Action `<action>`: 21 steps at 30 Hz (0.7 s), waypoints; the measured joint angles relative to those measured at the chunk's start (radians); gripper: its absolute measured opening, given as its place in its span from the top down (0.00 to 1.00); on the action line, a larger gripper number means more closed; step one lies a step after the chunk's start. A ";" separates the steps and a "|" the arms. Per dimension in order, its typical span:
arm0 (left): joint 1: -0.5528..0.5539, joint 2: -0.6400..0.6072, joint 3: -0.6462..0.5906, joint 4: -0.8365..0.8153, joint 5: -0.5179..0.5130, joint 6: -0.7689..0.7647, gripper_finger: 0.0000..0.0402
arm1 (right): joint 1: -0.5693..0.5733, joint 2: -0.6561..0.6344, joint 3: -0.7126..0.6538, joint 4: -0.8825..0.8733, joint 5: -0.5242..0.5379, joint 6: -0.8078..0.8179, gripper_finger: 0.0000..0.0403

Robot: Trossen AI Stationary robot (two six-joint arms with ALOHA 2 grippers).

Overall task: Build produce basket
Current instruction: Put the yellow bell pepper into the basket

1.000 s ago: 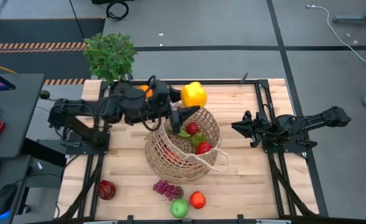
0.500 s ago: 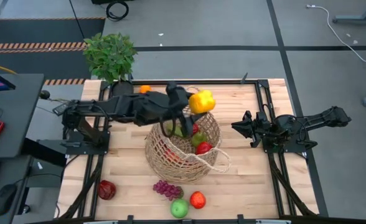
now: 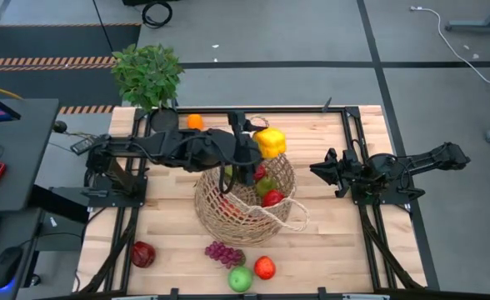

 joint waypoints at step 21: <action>0.029 0.328 -0.001 -0.419 0.001 0.272 0.21 | 0.000 0.000 0.000 0.000 0.000 0.000 0.84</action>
